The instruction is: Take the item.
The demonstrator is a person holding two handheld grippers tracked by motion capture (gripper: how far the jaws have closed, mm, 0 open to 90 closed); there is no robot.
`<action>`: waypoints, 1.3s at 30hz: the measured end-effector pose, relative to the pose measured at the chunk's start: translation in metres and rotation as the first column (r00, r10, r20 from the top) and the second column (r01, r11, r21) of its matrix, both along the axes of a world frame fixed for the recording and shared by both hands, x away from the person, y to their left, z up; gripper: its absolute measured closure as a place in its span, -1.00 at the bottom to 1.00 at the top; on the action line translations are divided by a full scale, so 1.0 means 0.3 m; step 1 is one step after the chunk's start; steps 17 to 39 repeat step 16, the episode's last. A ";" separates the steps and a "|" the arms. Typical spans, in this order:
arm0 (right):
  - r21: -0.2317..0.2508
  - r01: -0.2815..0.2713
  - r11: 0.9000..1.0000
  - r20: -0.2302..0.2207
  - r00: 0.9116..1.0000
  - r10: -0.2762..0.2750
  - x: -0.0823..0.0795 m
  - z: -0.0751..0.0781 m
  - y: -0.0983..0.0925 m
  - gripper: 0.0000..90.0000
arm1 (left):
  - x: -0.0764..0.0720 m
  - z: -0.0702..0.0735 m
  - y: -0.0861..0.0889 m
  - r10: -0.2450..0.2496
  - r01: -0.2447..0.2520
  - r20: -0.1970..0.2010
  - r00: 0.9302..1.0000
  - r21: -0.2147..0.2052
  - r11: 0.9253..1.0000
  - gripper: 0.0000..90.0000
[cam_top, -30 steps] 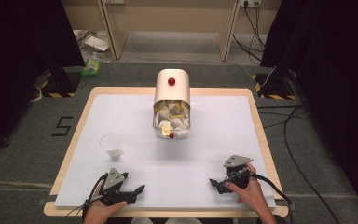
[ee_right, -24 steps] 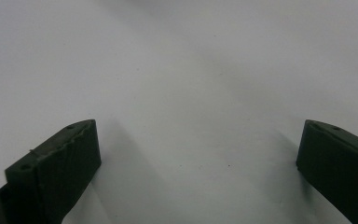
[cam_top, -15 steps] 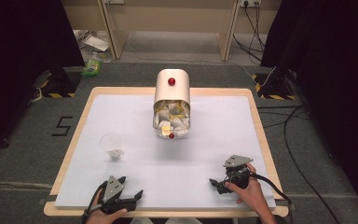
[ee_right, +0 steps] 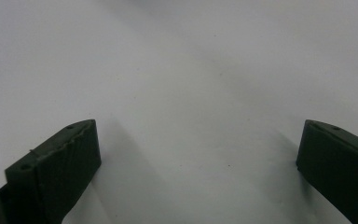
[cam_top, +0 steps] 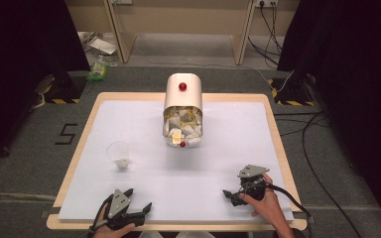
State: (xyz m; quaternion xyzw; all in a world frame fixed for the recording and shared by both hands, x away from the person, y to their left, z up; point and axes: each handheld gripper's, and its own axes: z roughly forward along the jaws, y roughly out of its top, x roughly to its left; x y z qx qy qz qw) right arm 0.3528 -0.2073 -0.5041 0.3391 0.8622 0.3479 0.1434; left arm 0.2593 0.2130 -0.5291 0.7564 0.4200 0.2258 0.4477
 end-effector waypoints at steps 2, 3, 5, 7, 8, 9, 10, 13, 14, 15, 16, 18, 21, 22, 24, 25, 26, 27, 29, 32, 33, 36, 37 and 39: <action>0.000 0.001 1.000 -0.001 1.000 -0.001 0.000 0.000 0.000 -0.99 | 0.000 -0.001 0.001 -0.001 0.001 0.002 1.000 -0.002 1.000 -0.65; 0.000 0.000 1.000 0.000 1.000 0.000 0.000 0.000 0.000 -0.99 | 0.000 -0.001 0.001 -0.001 0.001 0.002 1.000 -0.003 1.000 -0.65; 0.000 0.000 1.000 0.000 1.000 0.000 0.000 0.000 0.000 -1.00 | 0.000 -0.001 0.001 -0.001 0.001 0.001 1.000 -0.003 1.000 -0.65; 0.000 0.001 1.000 -0.001 1.000 -0.001 0.000 0.000 0.000 -1.00 | 0.000 -0.001 0.001 -0.001 0.001 0.001 1.000 -0.003 1.000 -0.65; 0.000 0.001 1.000 -0.001 1.000 -0.001 0.000 0.000 0.000 -0.99 | 0.000 -0.001 0.001 -0.001 0.001 0.001 1.000 -0.003 1.000 -0.65; 0.000 0.000 1.000 0.000 1.000 0.000 0.000 0.000 0.000 -1.00 | 0.000 -0.001 0.001 -0.001 0.001 0.001 1.000 -0.003 1.000 -0.65; 0.000 0.000 1.000 0.000 1.000 0.000 0.000 0.000 0.000 -1.00 | 0.000 -0.001 0.001 -0.001 0.001 0.001 1.000 -0.003 1.000 -0.65; 0.000 0.001 1.000 -0.001 1.000 -0.001 0.000 0.000 0.000 -1.00 | 0.000 -0.001 0.001 -0.001 0.001 0.000 1.000 -0.003 1.000 -0.65; 0.000 0.000 1.000 0.000 1.000 0.000 0.000 0.000 0.000 -1.00 | 0.000 -0.001 0.001 -0.001 0.001 0.001 1.000 -0.003 1.000 -0.65; 0.000 0.000 1.000 0.000 1.000 0.000 0.000 0.000 0.000 -1.00 | 0.000 -0.001 0.001 -0.001 0.001 0.001 1.000 -0.003 1.000 -0.65; 0.001 0.001 1.000 -0.001 1.000 -0.001 0.000 0.000 0.000 -1.00 | 0.000 -0.001 0.001 -0.002 0.002 0.000 1.000 -0.003 1.000 -0.65; 0.001 0.001 1.000 -0.001 1.000 -0.001 0.000 0.000 0.000 -1.00 | 0.000 -0.001 0.001 -0.002 0.002 0.000 1.000 -0.003 1.000 -0.65; 0.001 0.001 1.000 -0.001 1.000 -0.001 0.000 0.000 0.000 -1.00 | 0.000 -0.001 0.001 -0.002 0.002 0.000 1.000 -0.003 1.000 -0.65; 0.001 0.001 1.000 -0.001 1.000 -0.001 0.000 0.000 0.000 -1.00 | 0.000 -0.001 0.001 -0.002 0.002 0.000 1.000 -0.003 1.000 -0.65; 0.001 0.001 1.000 -0.001 1.000 -0.001 0.000 0.000 0.000 -1.00 | 0.000 -0.001 0.001 -0.002 0.002 0.000 1.000 -0.003 1.000 -0.65; 0.001 0.001 1.000 -0.001 1.000 -0.001 0.000 0.000 0.000 -1.00 | 0.000 -0.001 0.001 -0.002 0.002 0.000 1.000 -0.003 1.000 -0.65; 0.001 0.001 1.000 -0.001 1.000 -0.001 0.000 0.000 0.000 -1.00 | 0.000 -0.001 0.001 -0.002 0.002 0.000 1.000 -0.003 1.000 -0.65; 0.001 0.001 1.000 -0.001 1.000 -0.001 0.000 0.000 0.000 -1.00 | 0.000 -0.001 0.001 -0.002 0.002 0.000 1.000 -0.003 1.000 -0.65; 0.001 0.001 1.000 -0.001 1.000 -0.001 0.000 0.000 0.000 -1.00 | 0.000 -0.001 0.001 -0.002 0.002 0.000 1.000 -0.003 1.000 -0.65; 0.001 0.001 1.000 -0.001 1.000 -0.001 0.000 0.000 0.000 -1.00 | 0.000 -0.001 0.001 -0.002 0.002 0.000 1.000 -0.003 1.000 -0.65; 0.001 0.001 1.000 -0.001 1.000 -0.001 0.000 0.000 0.000 -1.00 | 0.000 -0.001 0.001 -0.002 0.002 0.000 1.000 -0.003 1.000 -0.65; 0.001 0.001 1.000 -0.001 1.000 -0.001 0.000 0.000 0.000 -1.00 | 0.000 -0.001 0.001 -0.002 0.002 0.000 1.000 -0.003 1.000 -0.65; 0.001 0.001 1.000 -0.001 1.000 -0.001 0.000 0.000 0.000 -1.00 | 0.000 -0.001 0.001 -0.002 0.002 0.000 1.000 -0.003 1.000 -0.65; 0.001 0.001 1.000 -0.001 1.000 -0.001 0.000 0.000 0.000 -1.00 | 0.000 -0.001 0.001 -0.002 0.002 0.000 1.000 -0.003 1.000 -0.65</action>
